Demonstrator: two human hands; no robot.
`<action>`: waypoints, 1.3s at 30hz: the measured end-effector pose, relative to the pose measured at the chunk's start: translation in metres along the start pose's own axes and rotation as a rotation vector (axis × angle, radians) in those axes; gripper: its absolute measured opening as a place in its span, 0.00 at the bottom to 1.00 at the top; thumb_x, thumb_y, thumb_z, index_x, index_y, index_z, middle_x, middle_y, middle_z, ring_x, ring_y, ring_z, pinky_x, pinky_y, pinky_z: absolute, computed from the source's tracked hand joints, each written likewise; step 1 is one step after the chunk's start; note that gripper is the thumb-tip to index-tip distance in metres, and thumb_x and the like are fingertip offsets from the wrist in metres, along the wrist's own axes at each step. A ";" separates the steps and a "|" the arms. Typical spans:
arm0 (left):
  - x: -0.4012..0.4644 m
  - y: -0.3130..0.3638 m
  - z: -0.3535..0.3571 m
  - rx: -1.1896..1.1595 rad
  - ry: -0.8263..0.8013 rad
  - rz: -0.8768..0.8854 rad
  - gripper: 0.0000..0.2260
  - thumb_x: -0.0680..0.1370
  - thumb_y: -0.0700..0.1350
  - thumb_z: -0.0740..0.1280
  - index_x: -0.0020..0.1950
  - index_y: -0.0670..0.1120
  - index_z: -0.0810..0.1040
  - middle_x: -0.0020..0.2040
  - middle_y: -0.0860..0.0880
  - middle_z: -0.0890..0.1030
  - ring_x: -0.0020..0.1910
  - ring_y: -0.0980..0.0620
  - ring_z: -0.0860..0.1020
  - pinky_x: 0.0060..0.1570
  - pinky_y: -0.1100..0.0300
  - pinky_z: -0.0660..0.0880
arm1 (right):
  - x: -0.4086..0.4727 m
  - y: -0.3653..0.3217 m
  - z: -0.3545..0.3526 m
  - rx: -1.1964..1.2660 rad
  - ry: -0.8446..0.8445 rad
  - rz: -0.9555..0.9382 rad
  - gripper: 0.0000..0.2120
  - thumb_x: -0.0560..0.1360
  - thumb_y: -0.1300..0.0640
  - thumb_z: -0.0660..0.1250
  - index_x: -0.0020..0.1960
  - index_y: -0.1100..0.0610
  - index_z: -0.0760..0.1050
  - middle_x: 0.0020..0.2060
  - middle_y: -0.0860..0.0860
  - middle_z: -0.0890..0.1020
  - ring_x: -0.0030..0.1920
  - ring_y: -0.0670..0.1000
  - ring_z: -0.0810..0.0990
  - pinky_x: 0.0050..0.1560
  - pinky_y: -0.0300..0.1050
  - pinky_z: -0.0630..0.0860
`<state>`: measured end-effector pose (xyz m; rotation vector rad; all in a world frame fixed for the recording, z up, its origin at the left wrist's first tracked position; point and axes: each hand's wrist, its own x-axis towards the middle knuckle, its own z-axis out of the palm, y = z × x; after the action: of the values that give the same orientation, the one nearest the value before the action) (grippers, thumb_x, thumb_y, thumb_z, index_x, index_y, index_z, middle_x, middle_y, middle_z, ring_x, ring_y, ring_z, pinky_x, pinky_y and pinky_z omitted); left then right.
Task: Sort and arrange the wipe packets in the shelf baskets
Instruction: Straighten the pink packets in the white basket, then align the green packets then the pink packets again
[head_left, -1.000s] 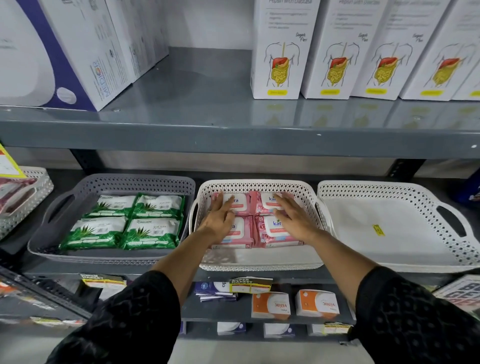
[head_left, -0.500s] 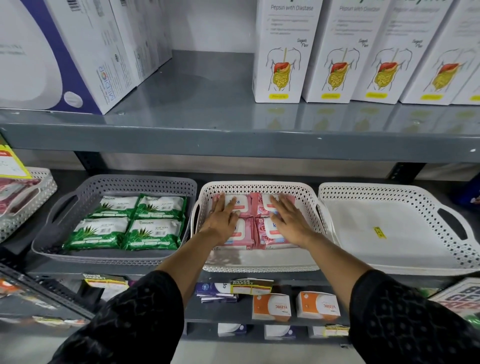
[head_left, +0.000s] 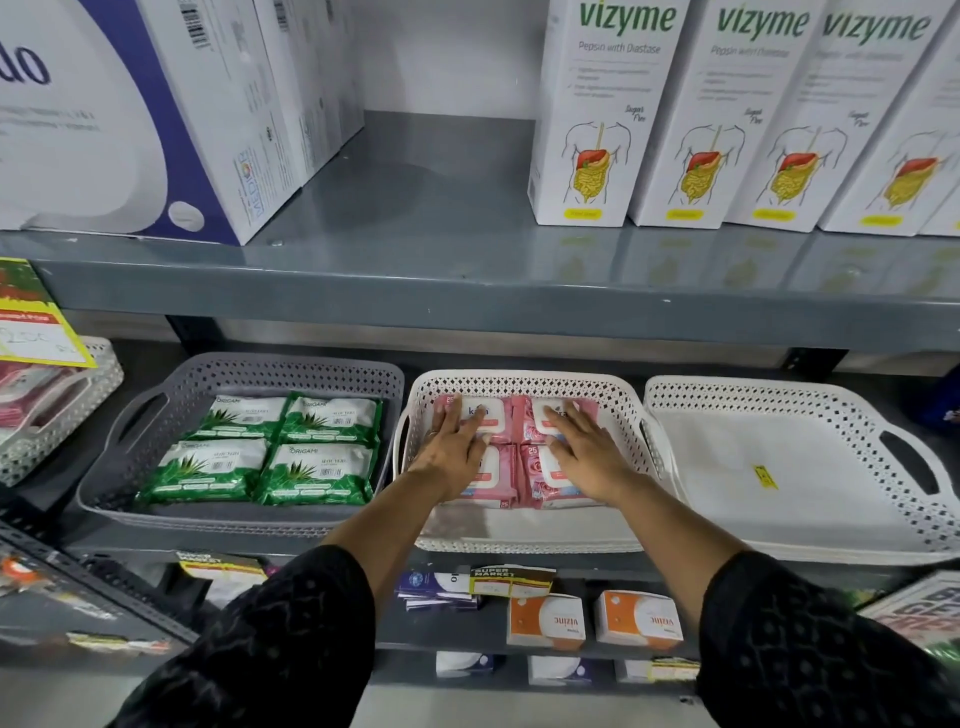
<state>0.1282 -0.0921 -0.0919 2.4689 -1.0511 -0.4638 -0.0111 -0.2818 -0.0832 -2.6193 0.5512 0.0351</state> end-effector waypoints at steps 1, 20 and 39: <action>0.001 -0.001 0.001 -0.001 0.007 0.010 0.24 0.82 0.56 0.50 0.77 0.57 0.46 0.74 0.53 0.32 0.72 0.48 0.29 0.73 0.44 0.42 | 0.000 0.001 0.001 -0.001 0.005 -0.001 0.26 0.83 0.45 0.51 0.78 0.44 0.48 0.79 0.47 0.43 0.77 0.50 0.39 0.76 0.57 0.44; -0.003 0.004 -0.004 0.099 0.040 0.020 0.23 0.82 0.56 0.48 0.77 0.55 0.50 0.77 0.51 0.38 0.76 0.46 0.40 0.72 0.41 0.54 | -0.004 -0.005 0.000 -0.060 0.077 0.013 0.25 0.82 0.45 0.52 0.77 0.44 0.53 0.79 0.47 0.49 0.78 0.52 0.46 0.73 0.63 0.40; -0.099 -0.202 -0.149 0.460 0.325 -0.230 0.25 0.74 0.40 0.67 0.70 0.39 0.67 0.69 0.37 0.67 0.62 0.34 0.69 0.63 0.45 0.67 | 0.036 -0.205 0.049 -0.159 0.205 -0.299 0.26 0.79 0.56 0.57 0.77 0.56 0.58 0.78 0.56 0.53 0.78 0.55 0.51 0.76 0.57 0.44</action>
<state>0.2517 0.1447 -0.0501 2.9512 -0.8104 0.1384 0.1047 -0.1071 -0.0423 -2.8527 0.2257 -0.2989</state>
